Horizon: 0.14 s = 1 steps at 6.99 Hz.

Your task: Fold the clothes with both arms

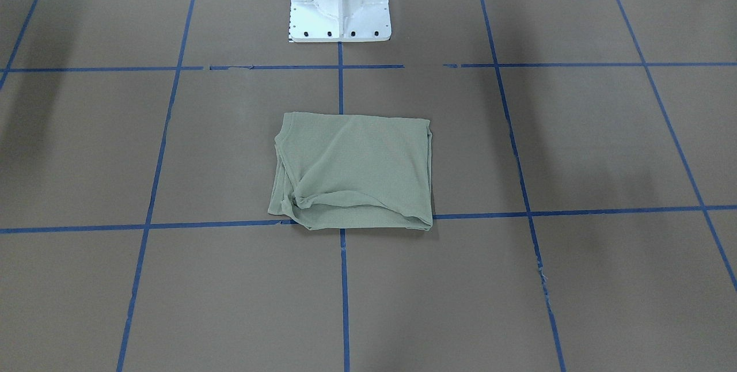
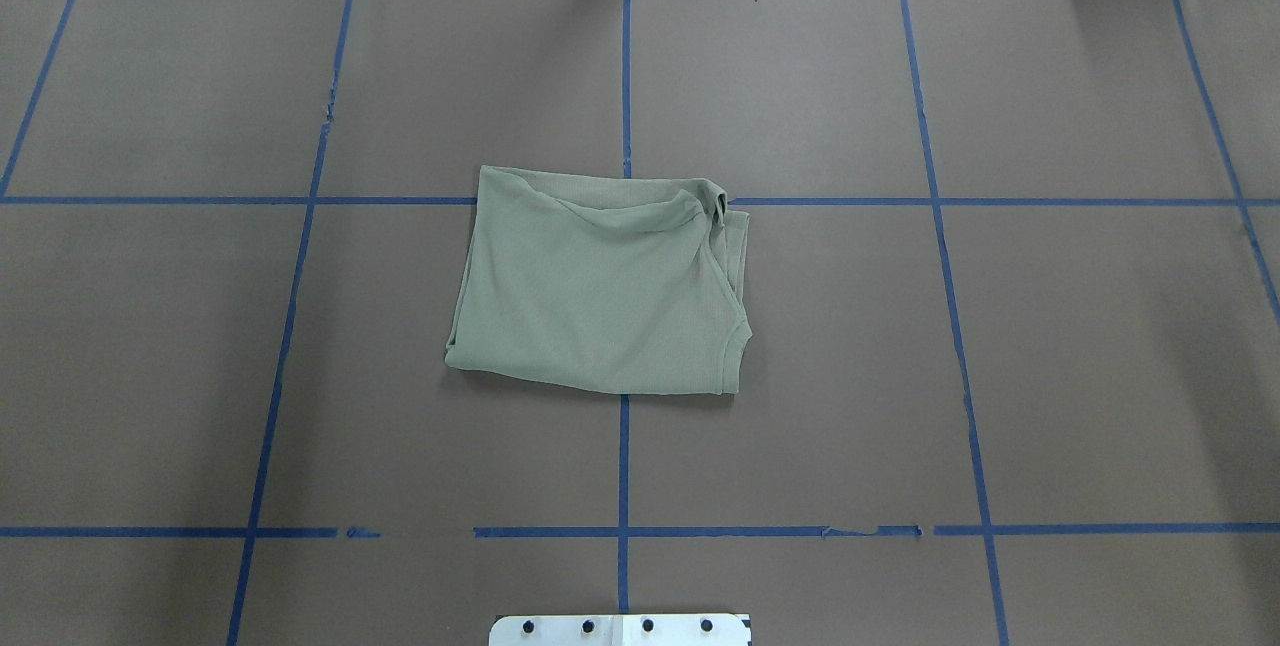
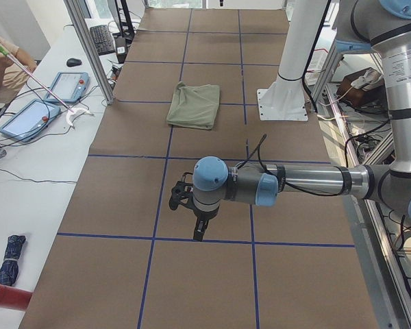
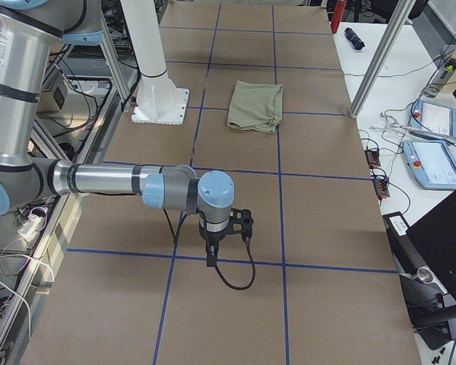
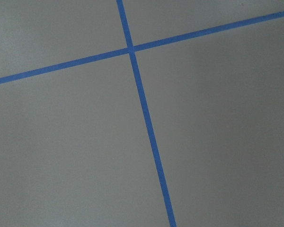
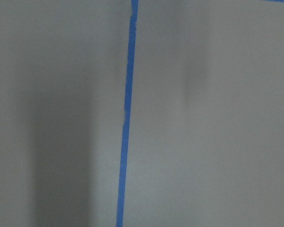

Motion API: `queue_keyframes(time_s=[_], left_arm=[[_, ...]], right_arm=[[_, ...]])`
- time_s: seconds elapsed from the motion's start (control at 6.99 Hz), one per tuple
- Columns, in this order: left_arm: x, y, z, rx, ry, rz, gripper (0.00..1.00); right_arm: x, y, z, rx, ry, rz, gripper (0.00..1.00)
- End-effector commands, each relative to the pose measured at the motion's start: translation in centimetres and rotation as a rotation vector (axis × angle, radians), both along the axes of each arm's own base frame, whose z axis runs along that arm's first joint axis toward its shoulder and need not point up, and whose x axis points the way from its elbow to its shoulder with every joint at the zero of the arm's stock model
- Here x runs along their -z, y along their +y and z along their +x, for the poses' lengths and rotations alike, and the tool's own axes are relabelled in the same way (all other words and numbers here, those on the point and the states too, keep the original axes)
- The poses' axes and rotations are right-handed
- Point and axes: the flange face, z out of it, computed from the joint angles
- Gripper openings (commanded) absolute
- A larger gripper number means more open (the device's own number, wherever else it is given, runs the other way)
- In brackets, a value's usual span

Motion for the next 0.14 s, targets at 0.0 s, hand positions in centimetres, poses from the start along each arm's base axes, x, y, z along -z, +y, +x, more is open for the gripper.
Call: queue_keyframes(time_s=[0.0], left_arm=[[-0.09, 0.01, -0.01, 0.0, 0.0, -0.003, 1.0]], right_arm=[[-0.16, 0.03, 0.0, 0.0, 0.0, -0.003, 1.0]])
